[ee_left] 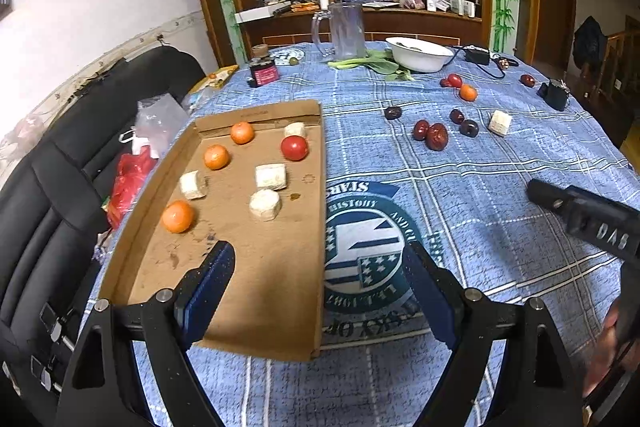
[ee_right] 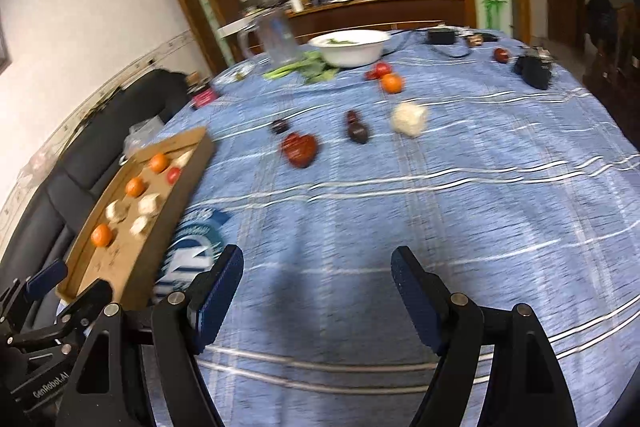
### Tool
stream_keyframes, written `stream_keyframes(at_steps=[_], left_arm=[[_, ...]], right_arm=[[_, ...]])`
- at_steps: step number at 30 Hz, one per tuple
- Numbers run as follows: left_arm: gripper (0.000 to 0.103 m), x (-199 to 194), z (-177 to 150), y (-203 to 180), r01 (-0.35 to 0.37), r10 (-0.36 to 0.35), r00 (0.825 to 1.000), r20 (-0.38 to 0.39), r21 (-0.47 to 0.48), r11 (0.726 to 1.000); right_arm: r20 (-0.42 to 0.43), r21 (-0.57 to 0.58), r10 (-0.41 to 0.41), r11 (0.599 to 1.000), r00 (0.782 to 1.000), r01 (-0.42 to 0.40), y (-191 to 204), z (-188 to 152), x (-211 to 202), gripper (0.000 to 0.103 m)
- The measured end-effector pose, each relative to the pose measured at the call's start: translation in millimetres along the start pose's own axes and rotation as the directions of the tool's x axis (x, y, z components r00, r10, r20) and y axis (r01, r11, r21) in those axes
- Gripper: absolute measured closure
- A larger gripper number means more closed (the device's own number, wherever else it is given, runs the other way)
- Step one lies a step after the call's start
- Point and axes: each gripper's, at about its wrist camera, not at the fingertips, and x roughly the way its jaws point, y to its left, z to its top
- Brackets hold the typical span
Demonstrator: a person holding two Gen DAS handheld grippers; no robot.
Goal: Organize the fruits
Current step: 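Grasp a red date with the left gripper while the right gripper grasps a beige cube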
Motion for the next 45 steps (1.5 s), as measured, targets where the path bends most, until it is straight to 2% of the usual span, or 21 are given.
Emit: stream_keyframes(at_steps=[7,12,18,21,23,27,33,36,38,40,42,45], left_arm=[[0.018,25,26,-15,0.105,-0.106,0.993,-0.048,-0.008,0.994],[0.018,45,48,-39,0.166,-0.166,0.984,-0.061,0.001,0.986],[0.018,83,74,-62,0.199,-0.203,0.975,-0.089,-0.045,0.979],[0.018,110,84,-73,0.227,-0.234,0.966,-0.106,-0.077,0.971],[0.018,127,89,-78,0.218,-0.227,0.968,-0.108,-0.087,0.972],[0.035,147,95,-81,0.243,-0.254,0.961,-0.106,-0.110,0.964],[0.036,170,102,-87,0.273,-0.290,0.949,-0.125,-0.135,0.952],[0.036,180,101,-94,0.281,-0.299,0.943,-0.145,-0.131,0.951],[0.036,181,101,-98,0.274,-0.290,0.947,-0.138,-0.121,0.954],[0.036,182,101,-100,0.282,-0.297,0.946,-0.127,-0.120,0.952],[0.036,182,100,-100,0.289,-0.302,0.947,-0.111,-0.117,0.950],[0.072,181,99,-100,0.314,-0.325,0.941,-0.095,-0.116,0.942]], right_arm=[[-0.015,0.021,-0.110,0.994,0.994,0.110,-55,29,3,0.021],[-0.024,0.000,-0.148,0.989,0.989,0.148,-73,56,18,0.021],[-0.040,-0.034,-0.139,0.990,0.989,0.138,-73,91,61,0.021],[-0.054,-0.026,-0.085,0.996,0.995,0.084,-72,104,88,0.021],[-0.060,-0.039,-0.082,0.996,0.995,0.080,-70,108,105,0.021],[-0.061,-0.090,-0.110,0.990,0.992,0.104,-68,110,125,0.021],[-0.074,-0.148,-0.100,0.985,0.992,0.088,-66,110,138,0.022],[-0.067,-0.165,-0.085,0.984,0.994,0.073,-63,110,138,0.029],[-0.076,-0.169,-0.082,0.983,0.994,0.068,-62,109,140,0.039],[-0.089,-0.161,-0.078,0.985,0.993,0.063,-62,108,141,0.053],[-0.095,-0.145,-0.071,0.988,0.993,0.056,-65,108,142,0.056],[-0.099,-0.115,-0.053,0.993,0.994,0.042,-71,108,141,0.060]])
